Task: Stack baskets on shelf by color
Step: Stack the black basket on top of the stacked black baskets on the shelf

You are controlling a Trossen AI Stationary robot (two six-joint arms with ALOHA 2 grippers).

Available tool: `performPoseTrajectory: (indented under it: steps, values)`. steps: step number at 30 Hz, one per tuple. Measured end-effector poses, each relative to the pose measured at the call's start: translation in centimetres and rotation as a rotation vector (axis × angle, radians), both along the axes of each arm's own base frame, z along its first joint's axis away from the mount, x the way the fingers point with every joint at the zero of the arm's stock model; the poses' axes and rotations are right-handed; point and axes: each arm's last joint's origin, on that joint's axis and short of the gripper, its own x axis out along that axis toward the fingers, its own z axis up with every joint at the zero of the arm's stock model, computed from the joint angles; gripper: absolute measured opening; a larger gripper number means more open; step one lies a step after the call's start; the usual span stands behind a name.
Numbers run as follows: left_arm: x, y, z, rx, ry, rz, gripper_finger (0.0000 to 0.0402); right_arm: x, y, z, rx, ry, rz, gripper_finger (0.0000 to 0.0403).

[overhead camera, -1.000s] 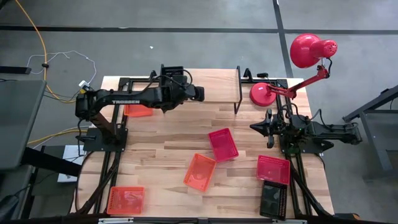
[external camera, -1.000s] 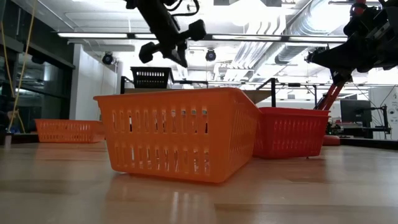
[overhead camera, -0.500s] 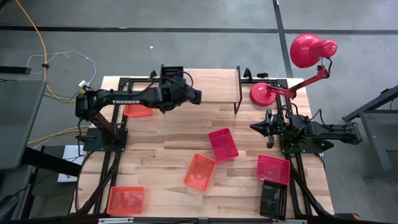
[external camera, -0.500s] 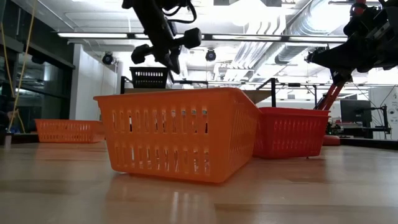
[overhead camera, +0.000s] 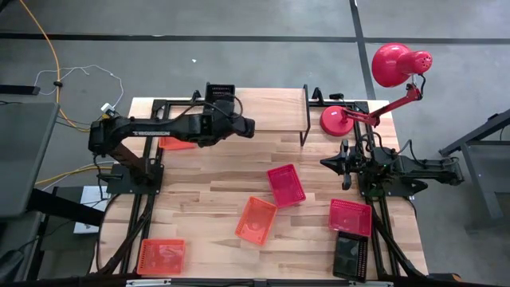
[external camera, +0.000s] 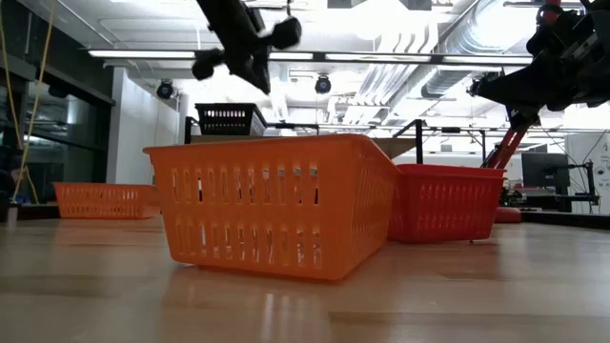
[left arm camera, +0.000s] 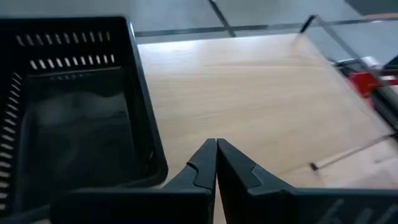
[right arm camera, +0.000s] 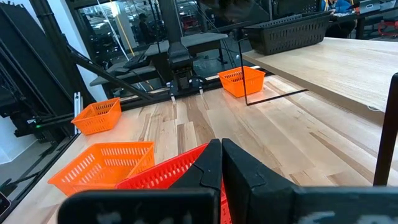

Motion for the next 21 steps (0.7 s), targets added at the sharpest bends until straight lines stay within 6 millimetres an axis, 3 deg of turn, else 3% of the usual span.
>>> performPoseTrajectory:
  steps: [4,10,16,21]
  values:
    - [-1.5,-2.1,2.9,0.069,-0.023,-0.107,0.0,0.0,0.0,0.0,0.0,0.0,0.0,0.0]
    - [-3.8,-7.7,6.7,0.22,0.028,-0.431,0.0,0.0,0.0,0.0,0.0,0.0,0.0,0.0]
    - [-4.8,-12.6,7.6,0.296,0.029,-0.597,0.0,0.0,0.0,0.0,0.0,0.0,0.0,0.0]
    - [-5.2,-15.4,7.6,0.286,-0.009,-0.68,0.0,0.0,0.0,0.0,0.0,-0.001,-0.013,0.0]
